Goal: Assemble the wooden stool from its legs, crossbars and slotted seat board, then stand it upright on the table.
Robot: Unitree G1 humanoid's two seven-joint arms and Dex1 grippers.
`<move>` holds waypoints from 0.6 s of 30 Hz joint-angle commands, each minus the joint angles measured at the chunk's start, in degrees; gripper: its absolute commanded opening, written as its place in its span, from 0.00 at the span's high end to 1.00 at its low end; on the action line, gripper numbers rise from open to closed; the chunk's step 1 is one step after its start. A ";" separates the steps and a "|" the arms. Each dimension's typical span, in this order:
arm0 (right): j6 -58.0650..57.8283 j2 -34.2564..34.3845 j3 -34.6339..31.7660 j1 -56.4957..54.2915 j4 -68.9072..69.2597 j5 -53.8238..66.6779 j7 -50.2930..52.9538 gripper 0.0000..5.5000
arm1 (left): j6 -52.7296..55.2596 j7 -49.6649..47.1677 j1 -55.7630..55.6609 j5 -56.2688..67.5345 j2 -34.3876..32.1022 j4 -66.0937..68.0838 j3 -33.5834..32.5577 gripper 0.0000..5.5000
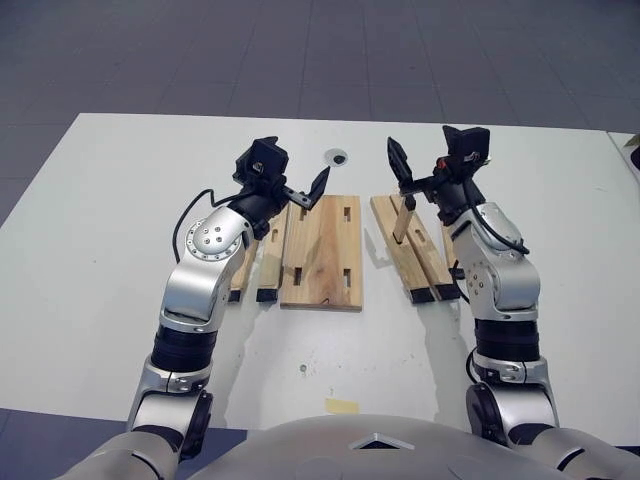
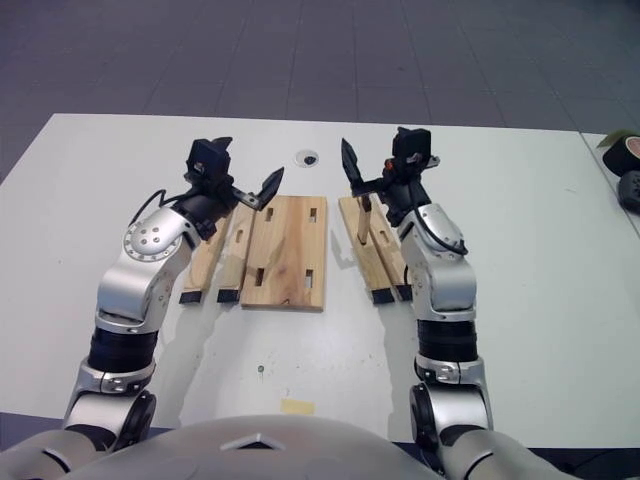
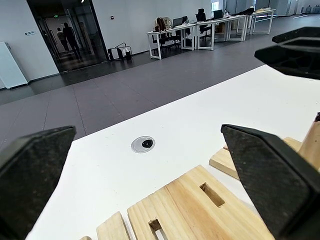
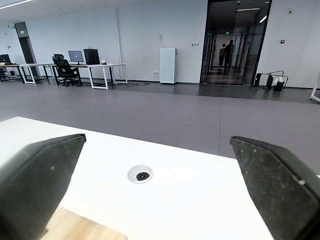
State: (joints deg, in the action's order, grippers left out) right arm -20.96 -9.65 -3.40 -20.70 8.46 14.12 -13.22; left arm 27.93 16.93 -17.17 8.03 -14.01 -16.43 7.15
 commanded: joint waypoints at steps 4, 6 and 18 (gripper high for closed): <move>-2.53 0.84 -2.01 -3.50 -0.05 2.96 0.74 0.02 | 0.06 -0.21 0.14 -0.25 0.58 1.03 -0.12 0.02; -6.30 1.06 -2.25 -0.41 -5.22 3.92 0.26 0.02 | 0.13 -0.32 0.35 0.02 1.09 1.85 -0.03 0.02; -8.99 0.98 -2.08 3.93 -8.75 9.61 -5.67 0.02 | 0.38 -0.72 3.16 -0.67 2.68 1.07 1.70 0.02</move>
State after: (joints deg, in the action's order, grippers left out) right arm -26.83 -9.47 -5.03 -20.23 1.21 22.90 -19.41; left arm 27.76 16.47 -14.84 8.03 -11.75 -14.45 8.41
